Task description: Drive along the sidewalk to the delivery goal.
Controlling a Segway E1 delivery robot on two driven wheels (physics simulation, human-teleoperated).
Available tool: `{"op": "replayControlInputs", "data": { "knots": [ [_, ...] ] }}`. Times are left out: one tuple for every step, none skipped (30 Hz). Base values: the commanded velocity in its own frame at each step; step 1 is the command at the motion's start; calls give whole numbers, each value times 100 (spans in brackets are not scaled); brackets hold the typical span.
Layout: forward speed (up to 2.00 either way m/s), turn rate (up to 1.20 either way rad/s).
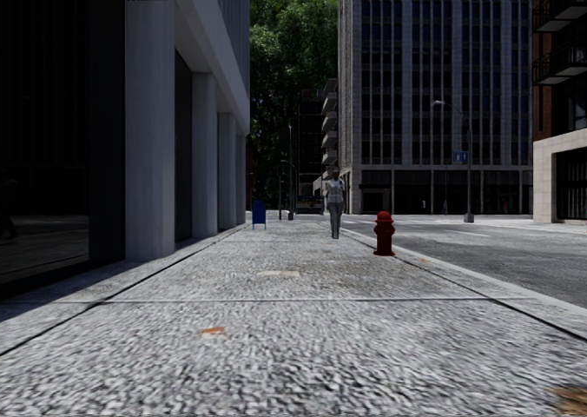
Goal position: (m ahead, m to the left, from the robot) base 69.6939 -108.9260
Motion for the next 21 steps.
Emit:
{"op": "replayControlInputs", "data": {
  "knots": [
    [195, 0],
    [195, 0],
    [195, 0],
    [195, 0],
    [195, 0],
    [195, 0],
    [195, 0],
    [195, 0],
    [195, 0],
    [195, 0],
    [195, 0],
    [195, 0],
    [195, 0],
    [195, 0],
    [195, 0],
    [195, 0],
    [195, 0],
    [195, 0],
    [195, 0],
    [195, 0],
    [195, 0]
  ]
}}
